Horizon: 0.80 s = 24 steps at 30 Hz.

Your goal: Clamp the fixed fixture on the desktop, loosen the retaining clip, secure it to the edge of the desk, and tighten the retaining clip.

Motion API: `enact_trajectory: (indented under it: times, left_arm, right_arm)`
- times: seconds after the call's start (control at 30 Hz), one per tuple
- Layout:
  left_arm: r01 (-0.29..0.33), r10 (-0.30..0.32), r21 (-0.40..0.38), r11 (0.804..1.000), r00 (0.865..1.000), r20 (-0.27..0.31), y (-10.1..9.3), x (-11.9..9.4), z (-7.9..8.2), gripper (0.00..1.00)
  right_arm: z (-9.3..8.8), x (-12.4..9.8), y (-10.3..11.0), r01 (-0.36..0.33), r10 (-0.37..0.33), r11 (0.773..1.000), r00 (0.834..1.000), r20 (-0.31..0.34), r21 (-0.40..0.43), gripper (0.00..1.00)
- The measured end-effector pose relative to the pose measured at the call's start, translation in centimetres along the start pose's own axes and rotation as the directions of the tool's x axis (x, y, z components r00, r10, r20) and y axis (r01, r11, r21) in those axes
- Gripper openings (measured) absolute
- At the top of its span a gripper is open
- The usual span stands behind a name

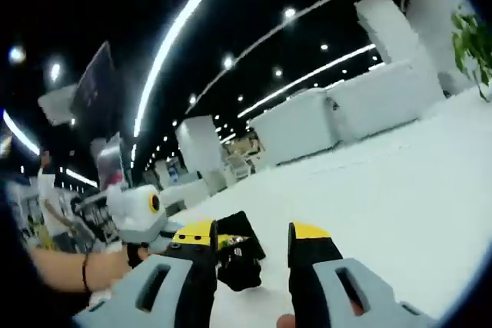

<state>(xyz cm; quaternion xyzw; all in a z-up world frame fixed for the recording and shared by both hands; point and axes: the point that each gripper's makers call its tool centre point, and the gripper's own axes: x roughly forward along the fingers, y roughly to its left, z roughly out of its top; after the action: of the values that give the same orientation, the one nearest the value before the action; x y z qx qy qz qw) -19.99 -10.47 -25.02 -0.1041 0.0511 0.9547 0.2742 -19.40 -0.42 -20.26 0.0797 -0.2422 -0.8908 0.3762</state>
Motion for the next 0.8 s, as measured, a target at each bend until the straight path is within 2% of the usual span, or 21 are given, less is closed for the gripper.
enact_trajectory:
  times: [0.1,0.17,0.27,0.37,0.53,0.7,0.8]
  left_arm:
    - [0.000,0.000,0.000,1.000,1.000,0.000,-0.1,-0.1,0.0,0.05]
    - [-0.001,0.001,0.000,1.000,1.000,0.000,-0.2,-0.1,0.0,0.05]
    - [-0.001,0.001,-0.001,1.000,1.000,0.000,-0.2,-0.1,-0.1,0.05]
    - [0.000,0.000,-0.001,1.000,1.000,0.000,-0.1,0.0,-0.1,0.05]
    - [-0.002,0.002,-0.001,1.000,1.000,0.000,0.0,-0.1,0.0,0.05]
    - [-0.001,0.001,-0.001,1.000,1.000,-0.001,0.0,0.0,0.0,0.05]
    - [0.000,0.000,-0.002,1.000,1.000,-0.001,0.0,0.0,0.0,0.05]
  right_arm:
    - [-1.4,-0.2,2.2,-0.022,0.022,1.000,0.999,-0.037,-0.005,0.29]
    - [-2.2,-0.2,2.8,-0.044,0.043,0.999,0.996,-0.080,-0.014,0.29]
    - [-2.7,-0.3,3.5,-0.070,0.066,0.997,0.993,-0.101,-0.033,0.30]
    - [-2.2,-0.3,3.3,-0.074,0.071,0.997,0.994,-0.085,-0.038,0.33]
    - [-2.5,-0.4,3.5,-0.072,0.069,0.997,0.993,-0.095,-0.023,0.32]
    - [-4.1,-0.3,4.0,-0.061,0.056,0.998,0.986,-0.155,-0.028,0.30]
    - [-5.3,-0.4,4.8,-0.078,0.057,0.992,0.976,-0.210,-0.095,0.29]
